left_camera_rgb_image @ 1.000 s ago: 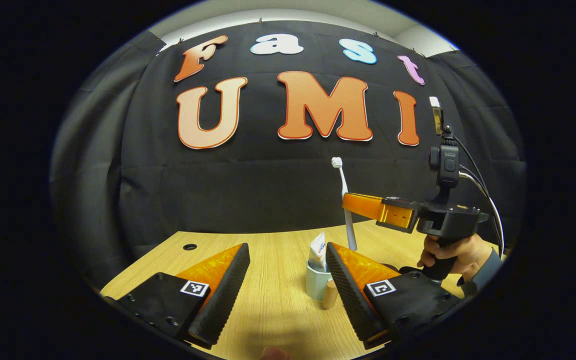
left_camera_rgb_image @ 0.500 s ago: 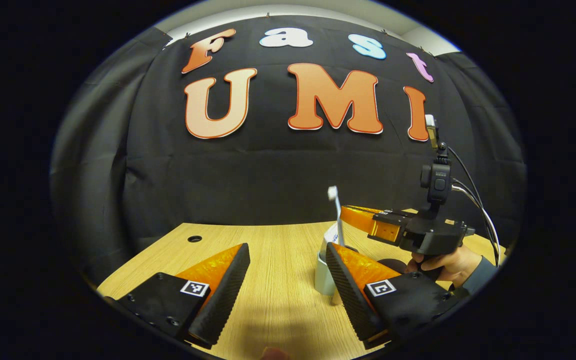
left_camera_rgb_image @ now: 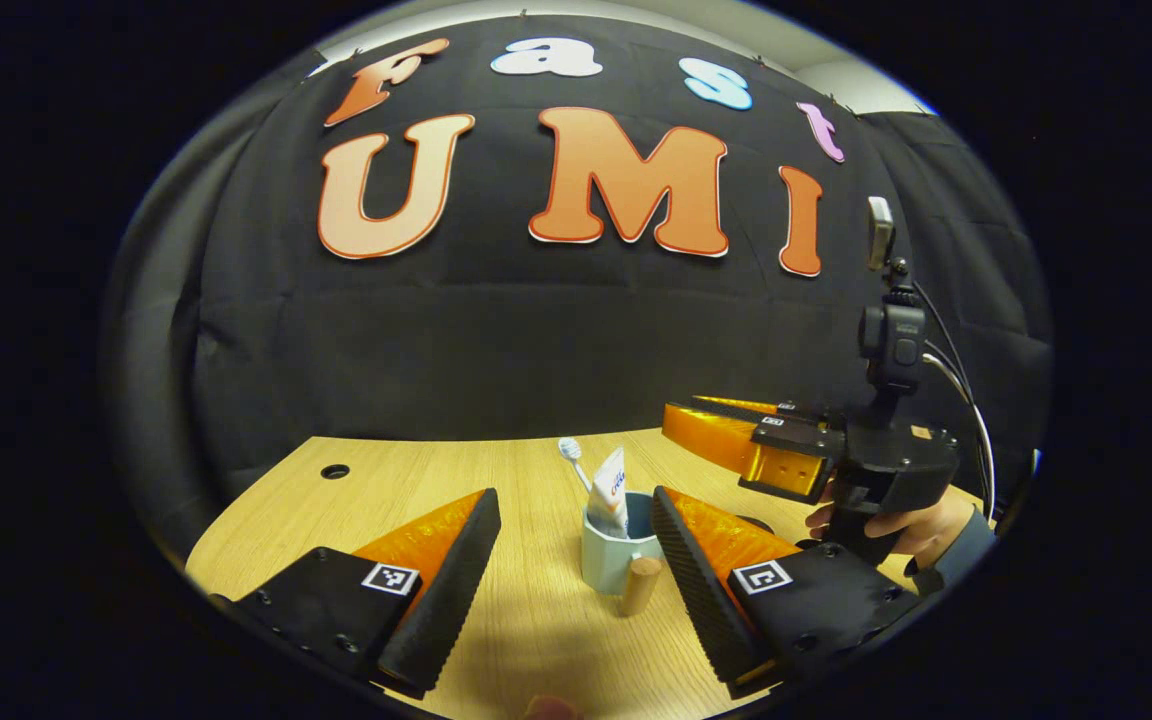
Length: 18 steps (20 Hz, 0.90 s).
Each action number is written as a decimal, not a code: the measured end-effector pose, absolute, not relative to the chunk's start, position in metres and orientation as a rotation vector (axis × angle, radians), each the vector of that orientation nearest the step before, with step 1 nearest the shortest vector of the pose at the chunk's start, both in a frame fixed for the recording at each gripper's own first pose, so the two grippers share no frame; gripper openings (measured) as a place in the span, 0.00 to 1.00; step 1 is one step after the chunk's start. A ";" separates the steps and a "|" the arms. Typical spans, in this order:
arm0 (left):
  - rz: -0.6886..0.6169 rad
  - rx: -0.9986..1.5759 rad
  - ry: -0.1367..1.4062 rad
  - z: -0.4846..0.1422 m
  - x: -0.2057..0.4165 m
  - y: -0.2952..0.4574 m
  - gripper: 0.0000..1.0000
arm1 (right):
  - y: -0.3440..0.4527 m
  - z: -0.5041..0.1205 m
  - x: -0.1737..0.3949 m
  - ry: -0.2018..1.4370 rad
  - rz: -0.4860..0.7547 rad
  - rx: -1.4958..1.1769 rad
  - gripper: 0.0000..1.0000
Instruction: Put the toothbrush and toothpaste on the desktop into the cup, then pick up the cup and place it on the coaster on the desktop.
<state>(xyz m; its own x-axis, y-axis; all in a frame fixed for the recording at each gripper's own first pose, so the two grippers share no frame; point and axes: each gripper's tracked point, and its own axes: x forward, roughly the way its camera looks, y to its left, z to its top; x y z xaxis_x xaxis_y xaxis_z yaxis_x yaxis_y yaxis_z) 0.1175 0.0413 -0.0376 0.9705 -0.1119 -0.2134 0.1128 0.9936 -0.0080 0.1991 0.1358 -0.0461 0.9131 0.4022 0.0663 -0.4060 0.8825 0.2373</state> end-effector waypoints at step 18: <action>-0.239 -0.096 0.697 -0.085 0.151 -0.005 0.98 | 0.012 -0.018 0.091 -0.038 0.274 0.159 0.96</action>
